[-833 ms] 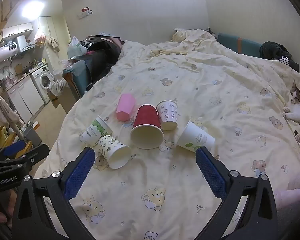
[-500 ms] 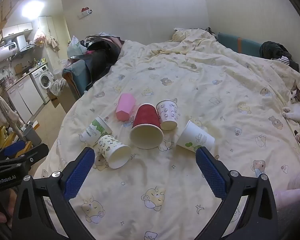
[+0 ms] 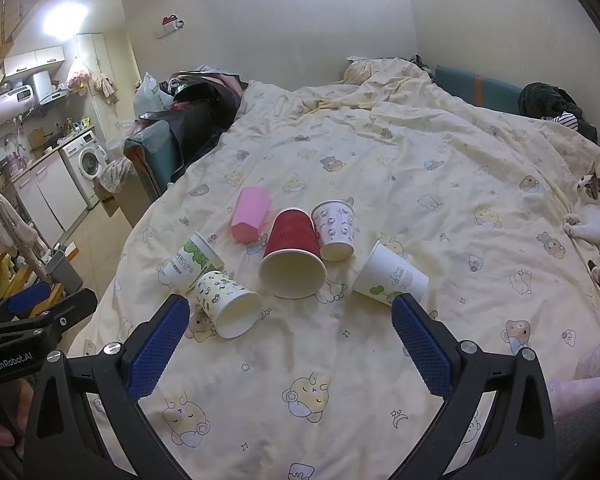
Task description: Flip cup upside down
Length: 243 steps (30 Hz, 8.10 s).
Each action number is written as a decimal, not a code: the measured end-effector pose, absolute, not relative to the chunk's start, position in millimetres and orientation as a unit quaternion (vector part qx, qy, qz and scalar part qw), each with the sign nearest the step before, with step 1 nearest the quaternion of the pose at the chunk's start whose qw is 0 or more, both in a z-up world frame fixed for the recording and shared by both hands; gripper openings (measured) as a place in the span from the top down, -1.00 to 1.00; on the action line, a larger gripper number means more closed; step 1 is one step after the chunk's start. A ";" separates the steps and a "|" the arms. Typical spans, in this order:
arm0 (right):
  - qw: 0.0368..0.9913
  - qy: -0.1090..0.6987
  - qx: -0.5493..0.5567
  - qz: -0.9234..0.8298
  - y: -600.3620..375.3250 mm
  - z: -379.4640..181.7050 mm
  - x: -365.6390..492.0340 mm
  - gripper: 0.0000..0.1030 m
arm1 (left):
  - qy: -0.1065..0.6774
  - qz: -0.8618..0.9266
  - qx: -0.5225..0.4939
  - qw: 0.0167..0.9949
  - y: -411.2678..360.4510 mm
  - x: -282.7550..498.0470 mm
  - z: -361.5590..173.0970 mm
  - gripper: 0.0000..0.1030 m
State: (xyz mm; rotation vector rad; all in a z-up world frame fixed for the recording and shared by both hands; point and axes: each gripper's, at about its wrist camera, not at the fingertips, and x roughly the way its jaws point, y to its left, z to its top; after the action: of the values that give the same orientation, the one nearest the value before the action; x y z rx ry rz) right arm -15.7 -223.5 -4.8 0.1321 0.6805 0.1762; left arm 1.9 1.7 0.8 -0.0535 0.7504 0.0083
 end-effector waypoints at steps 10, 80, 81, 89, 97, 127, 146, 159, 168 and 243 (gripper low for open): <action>0.937 0.333 0.065 0.086 -223.1 -5.0 -16.0 -1.00 | 0.365 0.003 -0.026 0.930 2.5 1.9 0.9 -0.99; 0.905 0.395 0.093 0.128 -235.1 17.0 44.0 -1.00 | 0.401 0.025 -0.046 0.915 23.1 60.8 28.8 -0.99; 0.898 0.408 0.096 0.134 -235.8 16.4 52.2 -0.99 | 0.408 0.026 -0.043 0.912 22.4 67.9 27.5 -0.99; 0.837 0.500 0.115 0.187 -231.3 -3.9 122.9 -0.97 | 0.469 0.018 -0.047 0.882 21.4 119.6 9.5 -0.99; 0.754 0.613 0.127 0.200 -211.5 -49.7 198.1 -0.75 | 0.527 0.021 -0.042 0.848 23.6 162.6 -15.3 -0.99; 0.688 0.705 0.087 0.150 -189.9 -135.1 248.0 -0.57 | 0.587 0.030 -0.086 0.804 41.4 184.0 -56.4 -0.99; 0.732 0.643 0.130 0.186 -187.1 -53.6 126.4 -0.55 | 0.549 0.033 -0.113 0.827 53.4 132.8 -27.4 -0.99; 0.727 0.641 0.157 0.191 -170.9 -72.4 43.0 -0.55 | 0.549 0.032 -0.112 0.828 57.5 70.7 -31.8 -0.99; 0.717 0.652 0.163 0.184 -160.5 -116.2 33.4 -0.55 | 0.557 0.039 -0.120 0.821 60.9 59.2 -44.5 -0.99; 0.846 0.478 0.226 0.073 -308.8 -57.7 7.4 -0.99 | 0.700 -0.009 -0.064 0.711 -108.9 98.9 -106.9 -0.61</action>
State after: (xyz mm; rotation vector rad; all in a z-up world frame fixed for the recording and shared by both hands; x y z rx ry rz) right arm 7.4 -308.8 -57.7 0.4759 1.0091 0.1548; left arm 98.9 -108.9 -106.9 -0.1409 1.5530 -0.0207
